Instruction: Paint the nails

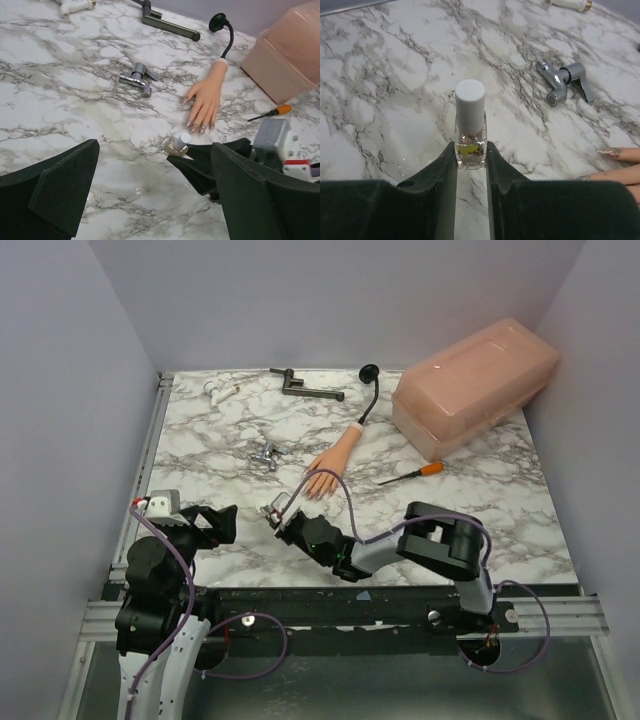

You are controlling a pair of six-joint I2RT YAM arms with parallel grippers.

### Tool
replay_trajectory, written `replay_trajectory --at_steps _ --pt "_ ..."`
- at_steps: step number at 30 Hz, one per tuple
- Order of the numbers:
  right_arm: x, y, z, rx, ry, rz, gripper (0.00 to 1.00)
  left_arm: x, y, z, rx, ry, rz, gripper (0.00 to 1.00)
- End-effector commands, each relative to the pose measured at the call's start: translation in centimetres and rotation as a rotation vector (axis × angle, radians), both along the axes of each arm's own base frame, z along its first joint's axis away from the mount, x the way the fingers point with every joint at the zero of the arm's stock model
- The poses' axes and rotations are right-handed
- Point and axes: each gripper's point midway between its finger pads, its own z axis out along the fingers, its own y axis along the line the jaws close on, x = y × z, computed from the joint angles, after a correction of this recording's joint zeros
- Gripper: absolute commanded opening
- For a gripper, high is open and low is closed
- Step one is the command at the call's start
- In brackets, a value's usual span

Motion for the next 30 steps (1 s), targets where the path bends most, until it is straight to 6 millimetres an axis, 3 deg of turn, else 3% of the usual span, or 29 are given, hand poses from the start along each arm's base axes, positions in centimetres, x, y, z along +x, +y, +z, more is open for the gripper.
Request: replay_trajectory --at_steps 1,11,20,23,30 --pt "-2.0 -1.5 3.1 0.008 0.018 0.062 0.0 0.0 -1.4 0.3 0.022 -0.026 -0.095 0.96" --pt "-6.0 -8.3 7.3 -0.023 0.111 0.137 0.01 -1.1 -5.1 1.8 0.009 -0.087 -0.324 0.97" --pt "-9.2 -12.5 11.5 0.069 0.143 0.225 0.0 -2.3 -9.6 2.2 -0.113 -0.079 -0.616 0.99" --pt "-10.4 -13.5 13.1 0.114 0.168 0.265 0.0 -3.4 -11.0 2.8 -0.147 -0.117 -0.728 0.99" --pt "-14.0 -14.1 13.8 0.075 0.231 0.43 0.0 -7.1 -12.6 3.8 -0.107 -0.17 -0.963 0.93"
